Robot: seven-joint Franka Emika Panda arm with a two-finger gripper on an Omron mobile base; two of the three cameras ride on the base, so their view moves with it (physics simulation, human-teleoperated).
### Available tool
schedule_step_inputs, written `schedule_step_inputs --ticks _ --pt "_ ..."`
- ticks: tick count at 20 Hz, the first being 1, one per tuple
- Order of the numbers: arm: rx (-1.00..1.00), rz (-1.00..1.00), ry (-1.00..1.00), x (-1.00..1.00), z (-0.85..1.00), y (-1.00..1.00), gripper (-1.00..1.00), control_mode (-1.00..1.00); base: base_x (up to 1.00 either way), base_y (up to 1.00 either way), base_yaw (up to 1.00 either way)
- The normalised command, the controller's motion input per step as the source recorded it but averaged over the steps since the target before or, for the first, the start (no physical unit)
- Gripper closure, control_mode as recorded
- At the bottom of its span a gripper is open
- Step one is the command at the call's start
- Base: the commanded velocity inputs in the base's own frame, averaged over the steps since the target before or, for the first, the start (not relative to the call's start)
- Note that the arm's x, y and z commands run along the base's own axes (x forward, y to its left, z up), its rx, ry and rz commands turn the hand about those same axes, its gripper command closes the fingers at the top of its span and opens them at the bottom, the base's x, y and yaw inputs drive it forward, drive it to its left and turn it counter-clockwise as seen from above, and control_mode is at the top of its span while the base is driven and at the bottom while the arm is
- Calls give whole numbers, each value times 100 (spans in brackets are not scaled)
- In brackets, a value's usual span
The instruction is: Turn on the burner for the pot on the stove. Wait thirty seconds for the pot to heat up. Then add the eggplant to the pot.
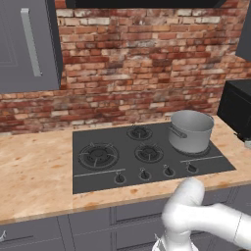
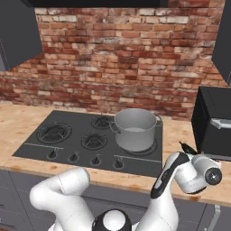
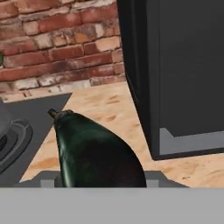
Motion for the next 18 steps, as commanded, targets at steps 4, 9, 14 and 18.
schedule_step_inputs --ticks 4,9,14,18 --pt "-2 6 -24 -64 100 11 100 -100 0 0 0" --pt "-20 11 -21 -45 100 45 100 -100 0 0 0" --pt "-33 3 -11 -38 100 47 100 -100 0 0 0" --pt "-38 0 1 -2 100 63 100 -100 0 0 0"
